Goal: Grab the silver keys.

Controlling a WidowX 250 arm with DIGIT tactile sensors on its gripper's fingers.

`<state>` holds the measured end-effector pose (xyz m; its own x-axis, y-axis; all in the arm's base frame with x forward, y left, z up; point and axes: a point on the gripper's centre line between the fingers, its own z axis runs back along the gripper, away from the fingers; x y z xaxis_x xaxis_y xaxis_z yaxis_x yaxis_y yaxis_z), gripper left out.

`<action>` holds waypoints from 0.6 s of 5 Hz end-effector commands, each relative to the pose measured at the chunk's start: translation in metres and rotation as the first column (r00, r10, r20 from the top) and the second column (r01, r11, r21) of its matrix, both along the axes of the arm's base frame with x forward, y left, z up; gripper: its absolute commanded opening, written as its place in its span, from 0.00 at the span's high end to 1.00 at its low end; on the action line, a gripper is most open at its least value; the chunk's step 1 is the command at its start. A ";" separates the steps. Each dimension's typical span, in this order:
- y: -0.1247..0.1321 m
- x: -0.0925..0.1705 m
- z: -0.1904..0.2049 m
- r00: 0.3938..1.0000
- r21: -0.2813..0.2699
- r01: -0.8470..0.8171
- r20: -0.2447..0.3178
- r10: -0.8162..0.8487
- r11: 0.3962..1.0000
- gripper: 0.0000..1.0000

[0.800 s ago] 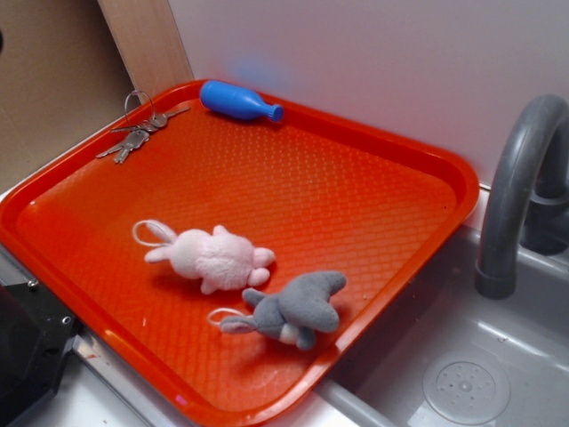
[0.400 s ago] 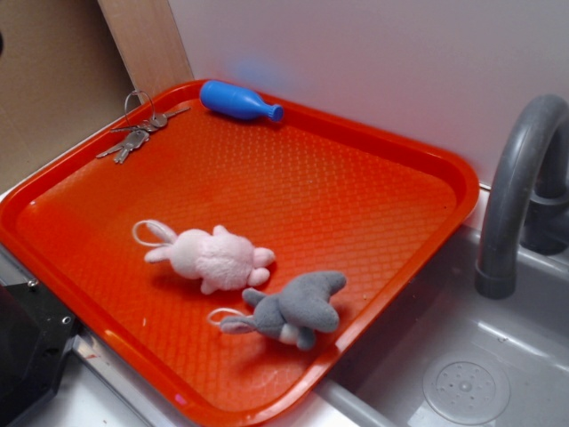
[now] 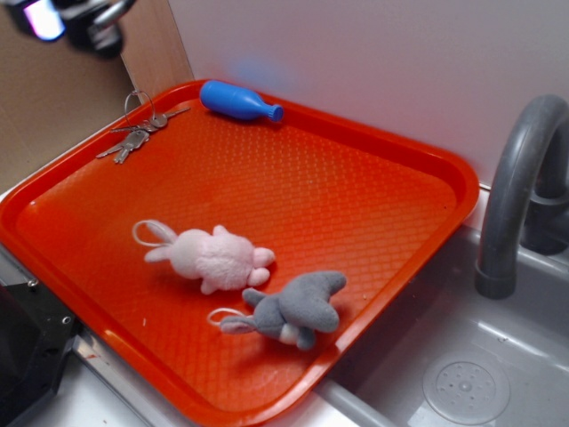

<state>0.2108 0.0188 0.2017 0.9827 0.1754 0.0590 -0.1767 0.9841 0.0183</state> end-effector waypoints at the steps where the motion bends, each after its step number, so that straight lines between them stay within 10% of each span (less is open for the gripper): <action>1: 0.076 0.035 0.001 0.966 0.043 -0.251 0.072 0.248 0.967 0.00; 3: 0.139 0.000 -0.003 0.909 0.040 -0.410 0.104 0.404 0.911 0.00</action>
